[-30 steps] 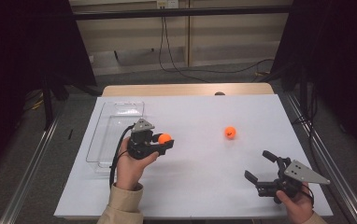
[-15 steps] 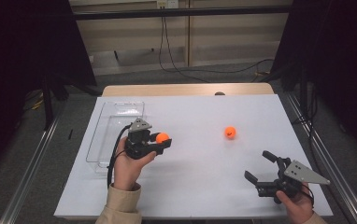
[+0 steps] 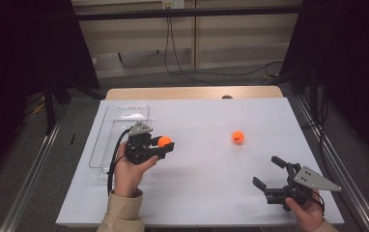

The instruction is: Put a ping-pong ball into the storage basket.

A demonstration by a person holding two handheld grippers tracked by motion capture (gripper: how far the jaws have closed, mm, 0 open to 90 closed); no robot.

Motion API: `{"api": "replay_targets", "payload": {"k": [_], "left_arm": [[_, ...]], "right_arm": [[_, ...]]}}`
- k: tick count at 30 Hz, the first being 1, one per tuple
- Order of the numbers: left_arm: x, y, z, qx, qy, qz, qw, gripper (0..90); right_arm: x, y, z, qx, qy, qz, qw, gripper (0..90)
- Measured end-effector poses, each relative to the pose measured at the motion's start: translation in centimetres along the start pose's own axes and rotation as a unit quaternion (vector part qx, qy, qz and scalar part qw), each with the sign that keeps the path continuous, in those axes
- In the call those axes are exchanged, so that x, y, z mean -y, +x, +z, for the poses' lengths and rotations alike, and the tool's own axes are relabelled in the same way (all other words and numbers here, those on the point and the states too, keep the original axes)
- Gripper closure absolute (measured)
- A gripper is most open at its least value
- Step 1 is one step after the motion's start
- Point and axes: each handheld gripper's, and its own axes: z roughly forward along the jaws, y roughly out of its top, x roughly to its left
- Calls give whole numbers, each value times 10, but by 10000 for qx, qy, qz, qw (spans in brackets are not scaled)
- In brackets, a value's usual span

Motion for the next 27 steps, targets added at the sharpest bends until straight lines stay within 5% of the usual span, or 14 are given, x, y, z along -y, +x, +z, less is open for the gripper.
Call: {"api": "replay_targets", "payload": {"k": [27], "left_arm": [[0,12,-15,-195,-98,-77,9997,508]], "right_arm": [[0,1,0,-1,-12,-27,10000,15]]}}
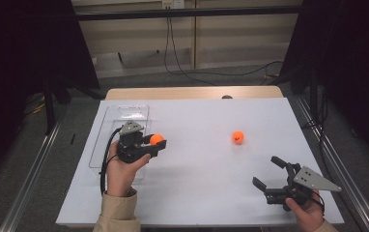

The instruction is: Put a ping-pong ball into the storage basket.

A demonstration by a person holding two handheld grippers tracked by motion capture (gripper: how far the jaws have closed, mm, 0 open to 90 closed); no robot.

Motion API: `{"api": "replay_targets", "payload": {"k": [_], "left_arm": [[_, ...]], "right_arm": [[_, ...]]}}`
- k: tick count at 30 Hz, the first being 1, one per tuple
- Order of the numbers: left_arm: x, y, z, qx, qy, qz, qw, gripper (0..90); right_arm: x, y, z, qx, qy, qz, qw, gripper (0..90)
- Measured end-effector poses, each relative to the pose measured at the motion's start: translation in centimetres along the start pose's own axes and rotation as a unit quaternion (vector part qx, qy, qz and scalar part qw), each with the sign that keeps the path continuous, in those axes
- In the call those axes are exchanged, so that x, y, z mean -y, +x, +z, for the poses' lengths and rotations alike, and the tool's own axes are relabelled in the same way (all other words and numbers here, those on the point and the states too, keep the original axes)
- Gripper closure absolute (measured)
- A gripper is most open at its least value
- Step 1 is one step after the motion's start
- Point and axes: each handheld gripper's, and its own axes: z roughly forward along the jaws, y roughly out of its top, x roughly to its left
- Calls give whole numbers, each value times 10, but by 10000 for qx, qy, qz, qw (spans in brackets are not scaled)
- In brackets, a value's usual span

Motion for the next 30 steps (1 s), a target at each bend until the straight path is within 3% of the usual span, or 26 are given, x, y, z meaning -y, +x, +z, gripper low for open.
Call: {"api": "replay_targets", "payload": {"k": [30], "left_arm": [[1,11,-13,-182,-55,-78,9998,507]], "right_arm": [[0,0,0,3,-3,-9,10000,15]]}}
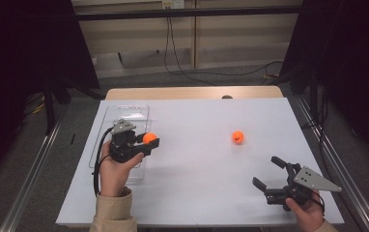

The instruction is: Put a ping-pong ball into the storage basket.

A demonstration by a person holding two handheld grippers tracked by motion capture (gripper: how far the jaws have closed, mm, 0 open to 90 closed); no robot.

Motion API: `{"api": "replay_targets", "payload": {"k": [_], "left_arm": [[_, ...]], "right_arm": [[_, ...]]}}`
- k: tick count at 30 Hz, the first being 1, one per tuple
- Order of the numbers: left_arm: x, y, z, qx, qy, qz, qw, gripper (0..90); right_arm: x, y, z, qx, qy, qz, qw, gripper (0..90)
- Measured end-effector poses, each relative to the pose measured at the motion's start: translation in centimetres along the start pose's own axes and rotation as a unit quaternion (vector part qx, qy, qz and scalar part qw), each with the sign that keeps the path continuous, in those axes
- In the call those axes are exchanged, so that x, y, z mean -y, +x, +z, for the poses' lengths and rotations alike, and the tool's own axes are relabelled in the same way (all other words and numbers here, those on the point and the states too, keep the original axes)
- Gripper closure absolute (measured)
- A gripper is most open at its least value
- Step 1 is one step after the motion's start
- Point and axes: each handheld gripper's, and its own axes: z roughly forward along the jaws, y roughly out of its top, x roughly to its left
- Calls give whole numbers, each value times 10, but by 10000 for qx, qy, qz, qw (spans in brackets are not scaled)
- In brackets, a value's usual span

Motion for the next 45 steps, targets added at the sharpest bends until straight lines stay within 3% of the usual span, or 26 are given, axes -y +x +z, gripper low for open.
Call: {"api": "replay_targets", "payload": {"k": [45], "left_arm": [[5,16,-10,-309,8,-79,9995,507]], "right_arm": [[0,0,0,7,-6,3,10000,15]]}}
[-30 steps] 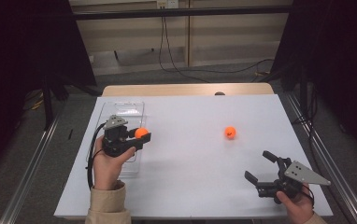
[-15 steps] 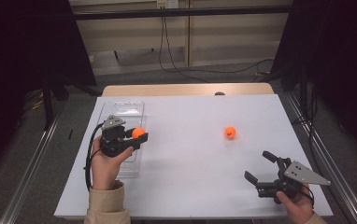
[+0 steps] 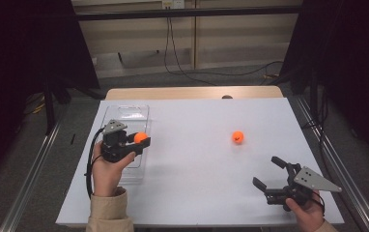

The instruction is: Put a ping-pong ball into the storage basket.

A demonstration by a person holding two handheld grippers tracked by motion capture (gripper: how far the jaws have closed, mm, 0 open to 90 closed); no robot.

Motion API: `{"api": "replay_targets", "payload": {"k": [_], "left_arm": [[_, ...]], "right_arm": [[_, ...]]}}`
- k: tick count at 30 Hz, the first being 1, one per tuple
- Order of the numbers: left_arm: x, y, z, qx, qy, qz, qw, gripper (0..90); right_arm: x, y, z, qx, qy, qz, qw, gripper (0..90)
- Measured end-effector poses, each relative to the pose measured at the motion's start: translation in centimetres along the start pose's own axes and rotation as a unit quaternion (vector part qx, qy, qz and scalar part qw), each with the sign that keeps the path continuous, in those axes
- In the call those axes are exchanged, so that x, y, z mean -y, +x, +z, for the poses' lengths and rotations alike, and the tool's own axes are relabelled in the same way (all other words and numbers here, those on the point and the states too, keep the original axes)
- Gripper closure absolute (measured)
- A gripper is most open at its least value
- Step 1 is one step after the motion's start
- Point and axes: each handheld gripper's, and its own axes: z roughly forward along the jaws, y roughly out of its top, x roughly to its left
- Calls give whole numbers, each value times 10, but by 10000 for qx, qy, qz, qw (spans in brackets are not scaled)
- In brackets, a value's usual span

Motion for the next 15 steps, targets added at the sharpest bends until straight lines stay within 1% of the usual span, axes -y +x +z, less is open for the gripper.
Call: {"api": "replay_targets", "payload": {"k": [4,7,15], "left_arm": [[0,1,-1,-30,-35,-49,10000,507],[1,3,-3,-60,-23,-27,10000,508],[2,7,-4,-105,-29,-61,9999,507]], "right_arm": [[0,0,0,2,2,-4,10000,15],[0,0,0,7,2,-2,10000,15],[0,0,0,3,-2,5,10000,14]]}}
